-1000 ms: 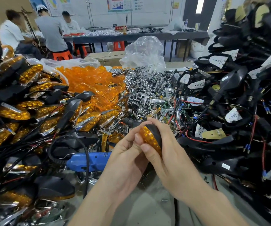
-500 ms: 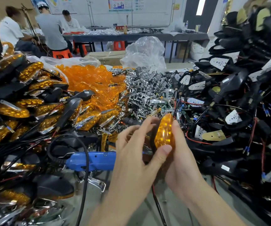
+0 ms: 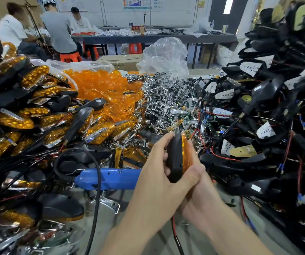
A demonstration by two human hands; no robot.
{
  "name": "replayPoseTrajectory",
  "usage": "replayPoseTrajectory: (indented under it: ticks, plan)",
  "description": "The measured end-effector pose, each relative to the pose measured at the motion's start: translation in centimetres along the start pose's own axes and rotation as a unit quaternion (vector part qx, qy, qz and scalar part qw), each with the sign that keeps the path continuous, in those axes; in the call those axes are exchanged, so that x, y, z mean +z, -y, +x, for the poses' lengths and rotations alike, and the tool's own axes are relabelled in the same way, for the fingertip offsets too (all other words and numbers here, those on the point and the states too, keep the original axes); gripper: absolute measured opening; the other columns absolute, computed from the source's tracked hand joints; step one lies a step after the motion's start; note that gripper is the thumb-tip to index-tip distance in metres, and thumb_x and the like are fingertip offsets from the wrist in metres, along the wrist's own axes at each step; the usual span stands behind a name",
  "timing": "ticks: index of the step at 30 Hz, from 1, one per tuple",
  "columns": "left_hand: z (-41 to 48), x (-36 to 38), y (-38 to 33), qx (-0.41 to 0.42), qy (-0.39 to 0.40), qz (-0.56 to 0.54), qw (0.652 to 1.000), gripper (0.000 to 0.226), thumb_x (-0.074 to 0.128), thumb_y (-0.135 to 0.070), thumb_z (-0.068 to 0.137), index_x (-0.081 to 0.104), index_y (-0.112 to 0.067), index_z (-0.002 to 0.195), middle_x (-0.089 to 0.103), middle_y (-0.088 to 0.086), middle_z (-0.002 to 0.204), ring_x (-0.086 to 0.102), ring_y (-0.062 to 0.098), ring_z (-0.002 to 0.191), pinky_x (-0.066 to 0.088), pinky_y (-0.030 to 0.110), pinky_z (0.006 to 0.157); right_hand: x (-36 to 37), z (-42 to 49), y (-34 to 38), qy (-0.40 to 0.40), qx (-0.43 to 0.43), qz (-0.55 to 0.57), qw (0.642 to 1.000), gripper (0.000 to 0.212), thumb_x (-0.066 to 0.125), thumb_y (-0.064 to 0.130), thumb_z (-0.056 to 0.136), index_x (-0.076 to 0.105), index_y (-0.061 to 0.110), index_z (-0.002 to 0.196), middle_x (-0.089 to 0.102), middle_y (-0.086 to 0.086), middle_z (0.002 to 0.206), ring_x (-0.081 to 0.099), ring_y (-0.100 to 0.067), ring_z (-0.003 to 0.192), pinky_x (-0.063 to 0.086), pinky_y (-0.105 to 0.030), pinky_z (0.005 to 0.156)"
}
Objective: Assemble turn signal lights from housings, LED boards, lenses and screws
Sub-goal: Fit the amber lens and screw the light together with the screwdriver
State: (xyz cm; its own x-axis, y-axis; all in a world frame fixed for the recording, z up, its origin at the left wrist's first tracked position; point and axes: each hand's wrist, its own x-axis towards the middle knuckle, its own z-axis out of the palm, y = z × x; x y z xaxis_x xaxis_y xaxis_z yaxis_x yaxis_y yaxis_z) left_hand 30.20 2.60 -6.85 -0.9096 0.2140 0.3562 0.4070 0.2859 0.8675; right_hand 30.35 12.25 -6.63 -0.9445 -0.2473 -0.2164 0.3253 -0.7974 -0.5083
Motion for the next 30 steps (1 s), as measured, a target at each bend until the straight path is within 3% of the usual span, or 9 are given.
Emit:
replayPoseTrajectory:
  ticks: [4,10,15,23,27,30]
  plan:
    - [0.0,0.1,0.1,-0.001,-0.002,0.001,1.0,0.073,0.063,-0.071,0.071,0.033,-0.058,0.137,0.048,-0.038,0.116,0.052,-0.004,0.107,0.039,0.005,0.083,0.3,-0.1,-0.2,-0.018,-0.011,-0.013,1.0,0.046,0.058,0.063,0.081,0.08,0.024,0.073,0.062,0.004,0.065,0.059,-0.008,0.054,0.05,-0.02,0.058]
    - [0.2,0.3,0.3,0.014,0.0,0.041,0.999,0.059,0.055,-0.063,0.083,0.031,-0.053,0.136,0.051,-0.026,0.121,0.056,-0.002,0.111,0.05,0.021,0.09,0.6,-0.1,-0.1,-0.056,0.005,0.035,0.998,0.043,0.063,0.056,0.081,0.079,0.016,0.08,0.067,-0.002,0.074,0.064,-0.015,0.062,0.055,-0.024,0.058]
    - [0.1,0.4,0.1,0.03,-0.008,0.062,0.998,0.056,0.051,-0.059,0.088,0.031,-0.045,0.138,0.042,-0.032,0.122,0.045,-0.014,0.116,0.034,0.0,0.089,0.3,-0.3,0.0,-0.051,-0.018,0.024,0.998,0.04,0.062,0.052,0.079,0.081,0.017,0.077,0.068,-0.004,0.078,0.065,-0.017,0.068,0.056,-0.025,0.061]
    - [0.1,0.4,-0.2,0.034,-0.01,0.062,0.997,0.053,0.05,-0.056,0.091,0.03,-0.043,0.139,0.041,-0.03,0.122,0.043,-0.018,0.113,0.03,-0.003,0.087,0.6,-0.3,0.0,-0.028,-0.038,0.018,0.999,0.037,0.061,0.051,0.075,0.081,0.02,0.07,0.067,-0.003,0.072,0.067,-0.015,0.061,0.056,-0.023,0.057]
    - [0.2,0.1,-0.3,0.016,0.001,0.034,0.999,0.052,0.052,-0.055,0.089,0.035,-0.045,0.137,0.049,-0.027,0.123,0.051,-0.008,0.116,0.043,0.01,0.092,0.3,-0.3,0.0,-0.022,-0.043,0.013,0.999,0.04,0.058,0.052,0.085,0.083,0.023,0.074,0.071,-0.001,0.074,0.071,-0.014,0.064,0.059,-0.025,0.061]
    - [0.5,-0.7,-0.7,0.001,0.007,-0.062,0.998,0.043,0.053,-0.05,0.089,0.049,-0.045,0.131,0.062,-0.02,0.12,0.059,0.001,0.115,0.05,0.025,0.096,0.3,-0.2,0.5,-0.019,-0.027,-0.011,0.999,0.045,0.057,0.054,0.09,0.084,0.019,0.092,0.078,-0.005,0.091,0.076,-0.018,0.081,0.062,-0.03,0.067]
